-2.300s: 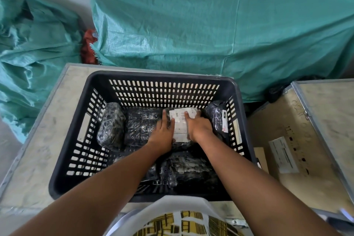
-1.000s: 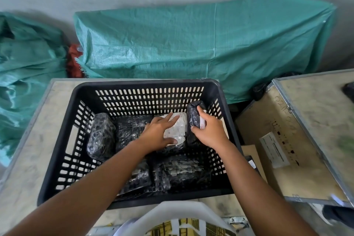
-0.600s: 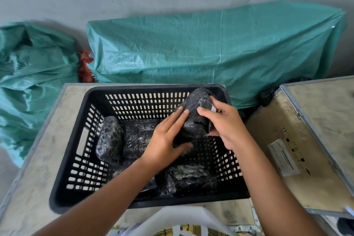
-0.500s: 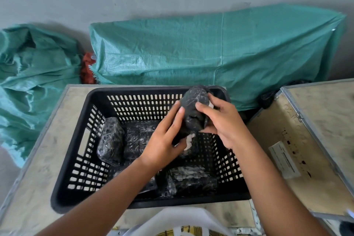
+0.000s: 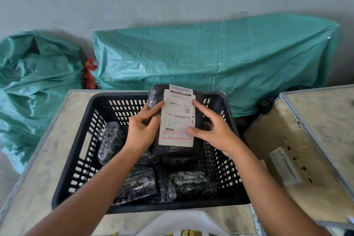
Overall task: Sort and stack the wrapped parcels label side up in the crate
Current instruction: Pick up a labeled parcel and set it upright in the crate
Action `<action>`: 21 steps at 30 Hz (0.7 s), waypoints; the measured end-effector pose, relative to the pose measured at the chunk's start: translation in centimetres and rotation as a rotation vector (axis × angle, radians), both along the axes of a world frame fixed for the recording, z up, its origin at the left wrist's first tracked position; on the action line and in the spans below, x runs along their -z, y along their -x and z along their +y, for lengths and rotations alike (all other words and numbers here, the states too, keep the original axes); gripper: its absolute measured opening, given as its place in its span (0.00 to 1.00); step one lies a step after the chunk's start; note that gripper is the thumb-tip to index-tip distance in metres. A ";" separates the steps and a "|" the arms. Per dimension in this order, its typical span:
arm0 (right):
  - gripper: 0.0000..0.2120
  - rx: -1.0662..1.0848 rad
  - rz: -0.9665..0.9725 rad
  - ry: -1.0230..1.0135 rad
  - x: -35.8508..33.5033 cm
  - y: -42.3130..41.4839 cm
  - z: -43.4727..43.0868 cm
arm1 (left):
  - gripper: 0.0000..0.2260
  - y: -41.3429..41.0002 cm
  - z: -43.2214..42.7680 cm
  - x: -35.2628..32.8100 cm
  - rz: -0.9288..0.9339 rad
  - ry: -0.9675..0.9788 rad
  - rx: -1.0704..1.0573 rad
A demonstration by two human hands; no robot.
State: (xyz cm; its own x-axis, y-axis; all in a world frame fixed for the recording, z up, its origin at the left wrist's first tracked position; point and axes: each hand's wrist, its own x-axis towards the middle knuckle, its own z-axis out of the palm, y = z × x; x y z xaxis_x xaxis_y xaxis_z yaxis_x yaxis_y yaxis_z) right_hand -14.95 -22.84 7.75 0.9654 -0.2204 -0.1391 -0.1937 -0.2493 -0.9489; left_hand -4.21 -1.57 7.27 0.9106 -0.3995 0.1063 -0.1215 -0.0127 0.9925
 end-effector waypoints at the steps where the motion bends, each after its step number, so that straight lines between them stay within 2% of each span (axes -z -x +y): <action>1: 0.47 -0.048 0.023 -0.032 0.4 -0.2 0.0 | 0.20 -0.3 -0.1 0.4 0.041 0.000 0.000; 5: 0.51 -0.061 0.107 0.052 2.2 -1.4 -0.4 | 0.19 -1.9 -0.5 2.3 0.199 -0.054 0.134; 10: 0.56 -0.062 0.250 0.096 5.3 -2.7 -0.5 | 0.24 -2.5 -1.7 6.1 0.256 -0.301 0.276; 14: 0.56 -0.015 0.250 0.134 8.2 -3.0 -0.2 | 0.30 -2.2 -2.0 9.3 0.144 -0.449 0.283; 18: 0.51 0.099 0.246 0.230 10.5 -3.2 0.0 | 0.34 -2.1 -1.5 11.9 -0.002 -0.612 0.374; 21: 0.47 0.108 0.272 0.229 11.9 -3.1 0.1 | 0.41 -2.5 -0.4 13.4 -0.012 -0.776 0.477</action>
